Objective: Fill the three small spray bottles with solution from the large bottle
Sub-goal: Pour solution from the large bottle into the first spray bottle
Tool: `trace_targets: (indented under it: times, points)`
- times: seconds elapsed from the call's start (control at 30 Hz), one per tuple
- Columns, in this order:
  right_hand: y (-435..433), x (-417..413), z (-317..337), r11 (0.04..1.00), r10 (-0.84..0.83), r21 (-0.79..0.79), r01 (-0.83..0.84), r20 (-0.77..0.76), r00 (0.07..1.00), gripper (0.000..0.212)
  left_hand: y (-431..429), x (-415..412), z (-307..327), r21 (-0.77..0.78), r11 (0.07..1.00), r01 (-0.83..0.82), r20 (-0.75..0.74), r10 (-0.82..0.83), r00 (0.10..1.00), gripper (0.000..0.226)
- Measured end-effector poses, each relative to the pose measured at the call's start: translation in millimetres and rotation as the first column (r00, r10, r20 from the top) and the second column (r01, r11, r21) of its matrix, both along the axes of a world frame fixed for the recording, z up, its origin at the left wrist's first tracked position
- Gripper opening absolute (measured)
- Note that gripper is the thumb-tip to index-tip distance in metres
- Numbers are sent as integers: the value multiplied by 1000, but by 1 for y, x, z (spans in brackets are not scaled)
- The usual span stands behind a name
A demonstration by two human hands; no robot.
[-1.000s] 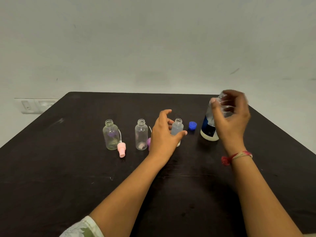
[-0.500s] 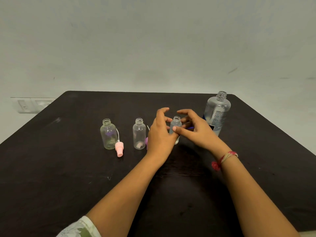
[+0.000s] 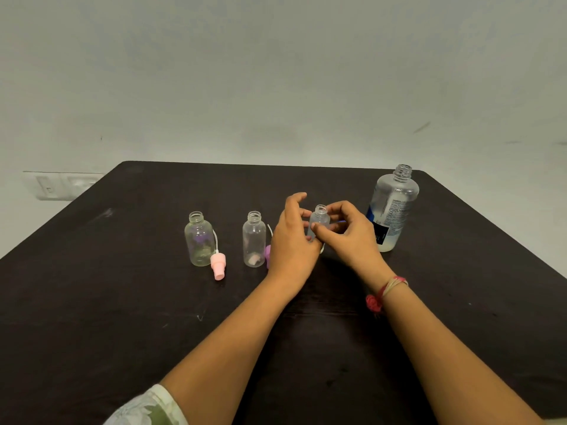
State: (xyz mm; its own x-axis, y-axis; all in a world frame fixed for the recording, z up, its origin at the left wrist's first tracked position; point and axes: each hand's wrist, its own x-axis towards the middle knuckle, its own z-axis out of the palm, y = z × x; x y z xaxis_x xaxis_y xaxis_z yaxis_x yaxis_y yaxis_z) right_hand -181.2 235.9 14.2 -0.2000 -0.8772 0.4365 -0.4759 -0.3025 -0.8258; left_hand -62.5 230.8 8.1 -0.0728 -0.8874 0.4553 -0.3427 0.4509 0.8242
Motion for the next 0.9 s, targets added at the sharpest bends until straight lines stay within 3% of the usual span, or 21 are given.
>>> trace_targets:
  times: [0.23, 0.43, 0.57, 0.7, 0.9]
  points:
    - [-2, -2, -5, 996, -29, -87, 26, -43, 999, 22, 19, -4, 12, -251, 968, -26, 392, 126, 911, 82]
    - [-10, -4, -9, 994, -47, -103, 41, -59, 997, 26, 23, 0, 23, -520, 839, -161, 285, 348, 893, 67]
    - [-11, -5, -8, 993, -44, -113, 34, -94, 995, 31, 16, 20, 34, -495, 824, -275, 89, 363, 928, 65]
    - [-11, -5, -11, 998, -57, -46, 49, -202, 978, 49, 13, 40, 42, -393, 844, -364, -98, 356, 929, 54]
    - [-9, -9, -12, 998, -60, 4, 61, -175, 983, 53, 2, 57, 37, -242, 939, -244, 99, 274, 957, 50]
